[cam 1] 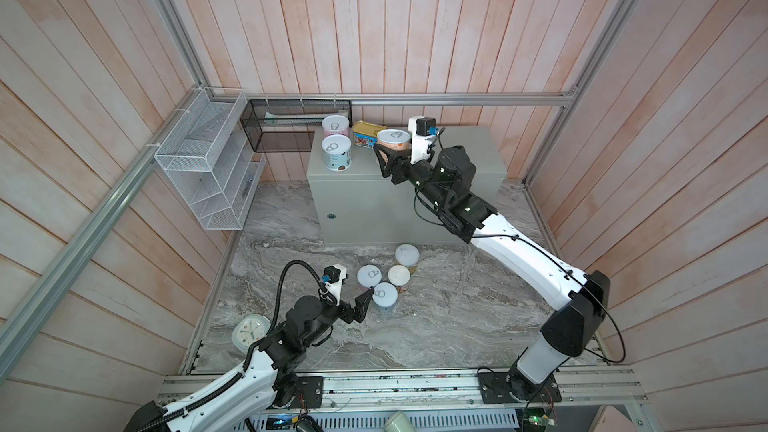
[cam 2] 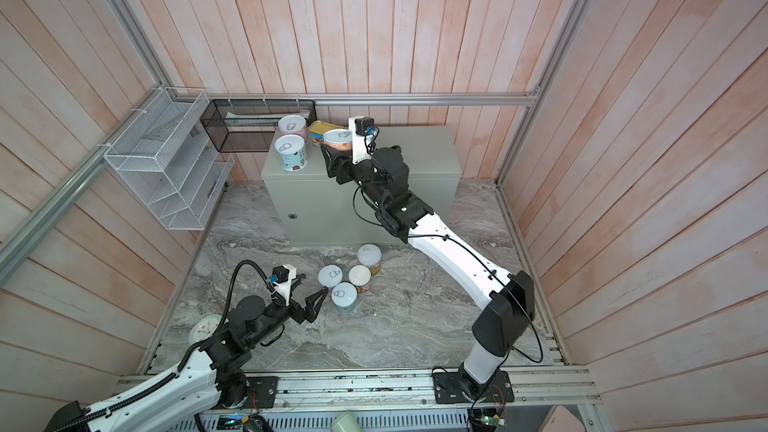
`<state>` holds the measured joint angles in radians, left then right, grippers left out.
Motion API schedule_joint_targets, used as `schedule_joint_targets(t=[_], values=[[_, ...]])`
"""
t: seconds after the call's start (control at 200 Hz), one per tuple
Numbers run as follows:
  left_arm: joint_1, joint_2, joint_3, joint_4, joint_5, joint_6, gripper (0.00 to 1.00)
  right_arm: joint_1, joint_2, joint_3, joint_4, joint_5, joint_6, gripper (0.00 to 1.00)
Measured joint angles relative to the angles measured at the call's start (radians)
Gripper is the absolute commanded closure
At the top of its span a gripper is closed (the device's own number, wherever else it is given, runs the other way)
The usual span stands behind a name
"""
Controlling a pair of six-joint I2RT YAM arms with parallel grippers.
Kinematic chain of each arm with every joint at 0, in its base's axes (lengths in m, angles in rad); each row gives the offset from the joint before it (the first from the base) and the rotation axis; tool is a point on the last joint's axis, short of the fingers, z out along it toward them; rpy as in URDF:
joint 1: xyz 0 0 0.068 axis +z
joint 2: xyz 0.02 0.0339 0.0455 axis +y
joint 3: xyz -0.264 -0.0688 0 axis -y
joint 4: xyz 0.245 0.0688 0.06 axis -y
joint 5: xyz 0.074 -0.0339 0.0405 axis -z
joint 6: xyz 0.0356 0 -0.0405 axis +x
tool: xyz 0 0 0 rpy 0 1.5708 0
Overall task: Place and organize the canned foods onto the counter
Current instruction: 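Raise the can with the right gripper toward the cabinet top while the left gripper withdraws, then lower the can onto the cabinet top beside the gold tin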
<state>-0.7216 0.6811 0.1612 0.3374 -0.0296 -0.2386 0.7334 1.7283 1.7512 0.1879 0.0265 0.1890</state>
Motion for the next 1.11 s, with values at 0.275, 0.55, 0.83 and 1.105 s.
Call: schedule_joint_targets(t=[0.275, 0.55, 0.83, 1.105], values=[[0.000, 0.047, -0.001, 0.022, 0.000, 0.000, 0.00, -0.005, 0.194, 0.212, -0.111, -0.040, -0.053, 0.36], [0.000, 0.075, 0.000, 0.022, 0.000, 0.000, 0.00, -0.005, 0.254, 0.241, -0.129, -0.039, -0.072, 0.34], [0.000, 0.099, 0.000, 0.023, -0.001, 0.000, 0.00, -0.011, 0.299, 0.294, -0.128, -0.031, -0.085, 0.28], [0.000, 0.117, 0.000, 0.023, 0.000, 0.000, 0.00, -0.026, 0.358, 0.394, -0.143, -0.048, -0.086, 0.10]])
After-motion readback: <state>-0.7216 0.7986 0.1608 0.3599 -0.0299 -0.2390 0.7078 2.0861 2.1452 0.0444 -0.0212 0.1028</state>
